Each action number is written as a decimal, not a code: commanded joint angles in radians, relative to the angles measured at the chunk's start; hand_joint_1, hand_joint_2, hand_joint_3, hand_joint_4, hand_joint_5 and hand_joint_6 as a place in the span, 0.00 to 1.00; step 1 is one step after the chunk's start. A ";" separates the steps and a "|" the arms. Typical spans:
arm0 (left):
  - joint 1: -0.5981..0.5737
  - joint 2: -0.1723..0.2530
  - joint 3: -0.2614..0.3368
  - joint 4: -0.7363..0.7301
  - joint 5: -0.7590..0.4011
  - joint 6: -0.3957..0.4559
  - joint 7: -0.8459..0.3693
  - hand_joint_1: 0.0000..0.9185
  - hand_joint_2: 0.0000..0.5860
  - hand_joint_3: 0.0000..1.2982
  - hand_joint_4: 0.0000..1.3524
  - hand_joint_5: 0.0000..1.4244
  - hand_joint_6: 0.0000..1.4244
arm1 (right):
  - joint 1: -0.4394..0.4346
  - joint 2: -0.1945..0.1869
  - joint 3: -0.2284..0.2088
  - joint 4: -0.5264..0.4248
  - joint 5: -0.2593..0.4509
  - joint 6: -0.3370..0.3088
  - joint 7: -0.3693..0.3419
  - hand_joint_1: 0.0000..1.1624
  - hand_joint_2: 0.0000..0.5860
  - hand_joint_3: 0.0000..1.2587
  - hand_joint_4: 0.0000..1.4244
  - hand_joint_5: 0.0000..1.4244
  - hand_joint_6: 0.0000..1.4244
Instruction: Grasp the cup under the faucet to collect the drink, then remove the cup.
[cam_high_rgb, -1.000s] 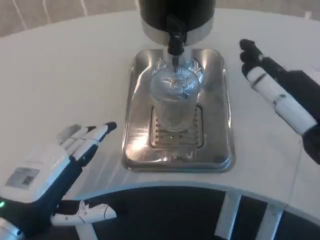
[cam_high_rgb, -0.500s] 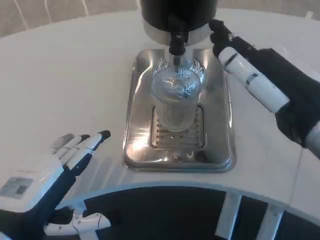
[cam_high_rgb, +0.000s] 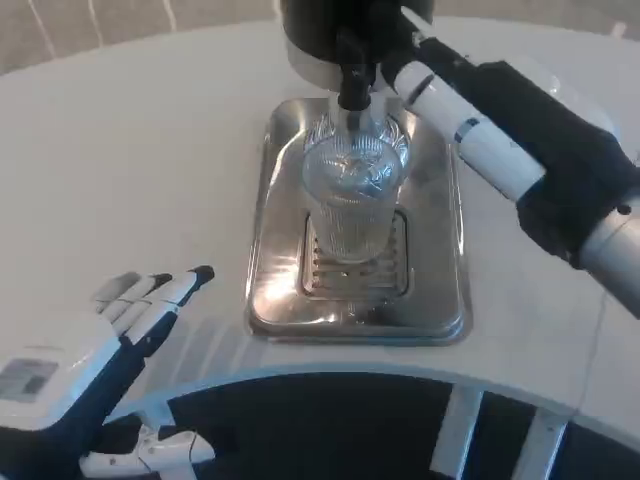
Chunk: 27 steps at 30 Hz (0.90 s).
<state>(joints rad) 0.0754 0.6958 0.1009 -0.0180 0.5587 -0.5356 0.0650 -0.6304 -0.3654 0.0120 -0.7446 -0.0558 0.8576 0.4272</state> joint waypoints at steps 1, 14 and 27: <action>0.026 0.006 0.012 -0.013 -0.004 0.010 -0.019 0.09 0.13 0.04 0.00 0.04 0.01 | -0.036 -0.006 0.014 0.023 0.020 0.000 -0.012 0.00 0.81 0.00 0.00 0.00 0.00; 0.059 0.004 0.041 -0.034 -0.013 0.021 -0.027 0.09 0.13 0.04 0.00 0.03 0.01 | -0.083 0.000 0.064 0.087 0.042 -0.011 -0.022 0.00 0.80 0.00 0.00 0.00 0.01; 0.089 0.011 0.069 -0.040 -0.021 0.015 -0.031 0.09 0.13 0.04 0.00 0.03 0.01 | -0.118 -0.041 0.112 0.110 0.035 -0.039 -0.018 0.00 0.80 0.00 0.00 0.00 0.00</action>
<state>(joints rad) 0.1474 0.6958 0.1520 -0.0517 0.5528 -0.5197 0.0481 -0.7294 -0.3958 0.1004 -0.6336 -0.0194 0.8452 0.4019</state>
